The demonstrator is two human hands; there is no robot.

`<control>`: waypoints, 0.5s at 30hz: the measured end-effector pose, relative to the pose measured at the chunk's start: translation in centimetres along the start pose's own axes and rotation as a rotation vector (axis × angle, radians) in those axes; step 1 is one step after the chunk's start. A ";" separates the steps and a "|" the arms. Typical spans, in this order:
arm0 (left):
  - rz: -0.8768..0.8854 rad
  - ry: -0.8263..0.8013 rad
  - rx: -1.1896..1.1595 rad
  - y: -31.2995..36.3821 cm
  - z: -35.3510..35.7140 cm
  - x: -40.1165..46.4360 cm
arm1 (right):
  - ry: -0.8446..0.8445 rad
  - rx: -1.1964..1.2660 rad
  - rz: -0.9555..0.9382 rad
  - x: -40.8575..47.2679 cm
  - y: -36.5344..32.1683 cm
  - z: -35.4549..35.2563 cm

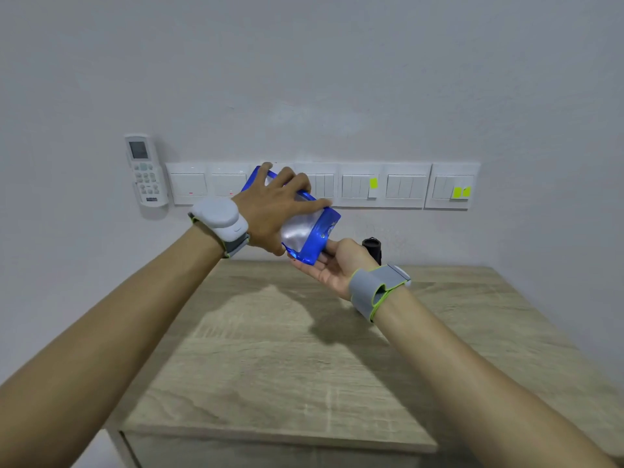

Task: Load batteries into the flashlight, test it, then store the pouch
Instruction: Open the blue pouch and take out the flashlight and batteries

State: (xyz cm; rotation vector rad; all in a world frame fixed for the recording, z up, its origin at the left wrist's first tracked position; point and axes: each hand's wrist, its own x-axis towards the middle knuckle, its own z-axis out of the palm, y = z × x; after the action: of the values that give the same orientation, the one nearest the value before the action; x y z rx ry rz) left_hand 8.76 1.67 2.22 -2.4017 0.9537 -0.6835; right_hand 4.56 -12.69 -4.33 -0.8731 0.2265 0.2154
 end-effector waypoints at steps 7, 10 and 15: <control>-0.008 -0.016 -0.034 0.0 0.3 0.2 | -0.013 0.009 -0.016 0.1 -0.1 -0.3; -0.033 -0.012 -0.059 -0.3 0.5 0.2 | -0.036 0.009 -0.017 -0.5 -0.2 -0.6; -0.099 0.003 -0.178 -0.7 2.2 -0.3 | -0.015 -0.296 -0.120 -1.1 0.1 -0.8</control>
State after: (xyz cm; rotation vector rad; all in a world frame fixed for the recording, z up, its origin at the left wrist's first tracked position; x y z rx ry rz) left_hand 10.25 2.80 0.82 -2.6196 0.9371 -0.6619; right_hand 3.37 -13.39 -4.56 -1.1748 0.1294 0.1454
